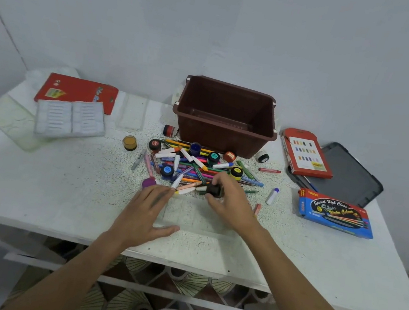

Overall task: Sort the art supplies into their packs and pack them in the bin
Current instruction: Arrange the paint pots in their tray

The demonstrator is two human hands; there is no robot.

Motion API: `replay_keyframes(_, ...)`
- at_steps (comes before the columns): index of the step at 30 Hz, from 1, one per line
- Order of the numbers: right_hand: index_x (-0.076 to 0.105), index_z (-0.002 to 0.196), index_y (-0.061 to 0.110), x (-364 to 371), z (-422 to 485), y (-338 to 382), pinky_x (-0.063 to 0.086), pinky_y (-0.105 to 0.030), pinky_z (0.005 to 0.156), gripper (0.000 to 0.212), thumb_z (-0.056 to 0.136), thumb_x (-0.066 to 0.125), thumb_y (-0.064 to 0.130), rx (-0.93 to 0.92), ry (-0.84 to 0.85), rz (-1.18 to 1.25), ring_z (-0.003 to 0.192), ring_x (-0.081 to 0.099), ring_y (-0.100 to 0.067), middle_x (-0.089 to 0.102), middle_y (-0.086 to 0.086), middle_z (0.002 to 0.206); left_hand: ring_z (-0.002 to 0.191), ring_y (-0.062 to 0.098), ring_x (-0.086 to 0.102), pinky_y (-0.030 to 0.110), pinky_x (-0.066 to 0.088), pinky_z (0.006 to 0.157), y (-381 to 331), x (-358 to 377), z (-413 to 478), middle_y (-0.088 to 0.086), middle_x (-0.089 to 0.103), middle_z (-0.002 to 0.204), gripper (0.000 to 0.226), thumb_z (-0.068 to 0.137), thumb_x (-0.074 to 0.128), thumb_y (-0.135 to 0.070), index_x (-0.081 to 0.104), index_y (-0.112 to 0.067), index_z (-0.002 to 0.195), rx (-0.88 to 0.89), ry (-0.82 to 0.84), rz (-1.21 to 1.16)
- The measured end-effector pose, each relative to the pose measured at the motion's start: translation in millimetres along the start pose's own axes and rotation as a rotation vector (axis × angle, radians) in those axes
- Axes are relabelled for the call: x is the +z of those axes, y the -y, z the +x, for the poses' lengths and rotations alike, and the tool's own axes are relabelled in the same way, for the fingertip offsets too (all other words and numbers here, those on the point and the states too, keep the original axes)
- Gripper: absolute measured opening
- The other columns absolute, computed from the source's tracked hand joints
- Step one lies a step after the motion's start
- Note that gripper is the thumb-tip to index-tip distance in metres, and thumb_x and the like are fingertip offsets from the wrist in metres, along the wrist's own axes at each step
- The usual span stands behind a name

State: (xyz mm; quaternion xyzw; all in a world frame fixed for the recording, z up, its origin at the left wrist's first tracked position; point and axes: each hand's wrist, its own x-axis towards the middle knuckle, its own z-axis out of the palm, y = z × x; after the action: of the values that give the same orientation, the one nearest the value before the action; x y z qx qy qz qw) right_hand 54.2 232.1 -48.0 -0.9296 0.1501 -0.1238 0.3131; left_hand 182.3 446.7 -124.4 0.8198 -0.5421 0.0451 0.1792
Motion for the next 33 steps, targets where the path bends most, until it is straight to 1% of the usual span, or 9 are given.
replay_keyframes(4, 0.057, 0.12, 0.031, -20, -17, -9, 0.044, -0.023, 0.079, 0.031, 0.09, 0.066, 0.028, 0.01, -0.036, 0.021, 0.092, 0.052, -0.01, 0.053, 0.003, 0.105, 0.128, 0.024, 0.042, 0.04, 0.041, 0.104, 0, 0, -1, 0.005, 0.045, 0.141, 0.089, 0.085, 0.045, -0.075, 0.038, -0.012, 0.147, 0.006, -0.007, -0.011)
replay_keyframes(8, 0.06, 0.101, 0.026, -33, -38, -14, 0.051, -0.034, 0.077, 0.018, 0.087, 0.07, 0.027, 0.039, -0.085, 0.069, 0.089, 0.057, -0.012, 0.059, 0.005, 0.098, 0.128, 0.024, 0.042, 0.04, 0.04, 0.104, -1, -1, 0, 0.005, 0.045, 0.14, 0.089, 0.085, 0.044, -0.076, 0.039, -0.011, 0.146, 0.007, -0.011, -0.009)
replay_keyframes(12, 0.056, 0.091, 0.021, -38, -59, -17, 0.043, -0.023, 0.067, 0.021, 0.085, 0.074, 0.029, 0.1, -0.077, 0.019, 0.08, 0.054, -0.002, 0.061, 0.012, 0.088, 0.129, 0.023, 0.041, 0.04, 0.039, 0.105, -1, -1, 0, 0.004, 0.044, 0.141, 0.089, 0.084, 0.044, -0.076, 0.039, -0.013, 0.146, 0.002, -0.005, -0.009)
replay_keyframes(15, 0.056, 0.087, 0.02, -34, -72, -21, 0.035, -0.016, 0.065, 0.022, 0.084, 0.074, 0.032, 0.111, -0.068, -0.035, 0.075, 0.049, 0.002, 0.055, 0.018, 0.082, 0.13, 0.024, 0.041, 0.042, 0.04, 0.105, -1, 0, 0, 0.005, 0.045, 0.141, 0.089, 0.084, 0.045, -0.076, 0.039, -0.013, 0.146, -0.006, 0.002, -0.005)
replay_keyframes(18, 0.056, 0.085, 0.019, -25, -81, -26, 0.04, -0.019, 0.065, 0.023, 0.084, 0.075, 0.031, 0.073, -0.056, -0.049, 0.075, 0.051, -0.003, 0.057, 0.01, 0.08, 0.129, 0.023, 0.041, 0.04, 0.039, 0.105, -2, -1, 0, 0.004, 0.045, 0.141, 0.089, 0.083, 0.044, -0.077, 0.04, -0.013, 0.145, -0.005, -0.003, -0.003)
replay_keyframes(21, 0.054, 0.084, 0.017, -11, -86, -32, 0.042, -0.026, 0.064, 0.022, 0.084, 0.074, 0.026, -0.001, -0.078, -0.111, 0.074, 0.048, -0.012, 0.052, 0.007, 0.082, 0.129, 0.023, 0.041, 0.039, 0.039, 0.105, -2, -2, 0, 0.004, 0.045, 0.14, 0.088, 0.083, 0.047, -0.075, 0.041, -0.012, 0.145, 0.001, -0.015, -0.016)
replay_keyframes(26, 0.058, 0.087, 0.01, 8, -92, -40, 0.045, -0.025, 0.069, 0.018, 0.083, 0.074, 0.018, -0.08, -0.172, -0.233, 0.082, 0.049, -0.017, 0.05, -0.001, 0.093, 0.129, 0.022, 0.041, 0.039, 0.039, 0.104, -2, -2, 0, 0.004, 0.045, 0.14, 0.088, 0.082, 0.05, -0.074, 0.042, -0.013, 0.144, 0.0, -0.024, -0.018)
replay_keyframes(30, 0.062, 0.089, 0.01, 15, -99, -45, 0.037, -0.019, 0.081, 0.014, 0.086, 0.07, 0.022, -0.063, -0.229, -0.273, 0.094, 0.046, -0.016, 0.053, -0.002, 0.1, 0.129, 0.022, 0.042, 0.04, 0.039, 0.104, -3, -2, 0, 0.004, 0.046, 0.139, 0.087, 0.082, 0.049, -0.074, 0.042, -0.013, 0.143, 0.006, -0.034, -0.019)
replay_keyframes(33, 0.063, 0.095, 0.013, 15, -104, -48, 0.036, -0.02, 0.084, 0.019, 0.088, 0.065, 0.03, -0.018, -0.235, -0.241, 0.101, 0.045, -0.015, 0.053, -0.002, 0.11, 0.129, 0.022, 0.041, 0.039, 0.039, 0.105, -2, -2, 0, 0.004, 0.045, 0.14, 0.087, 0.083, 0.048, -0.075, 0.041, -0.013, 0.144, 0.01, -0.034, -0.02)
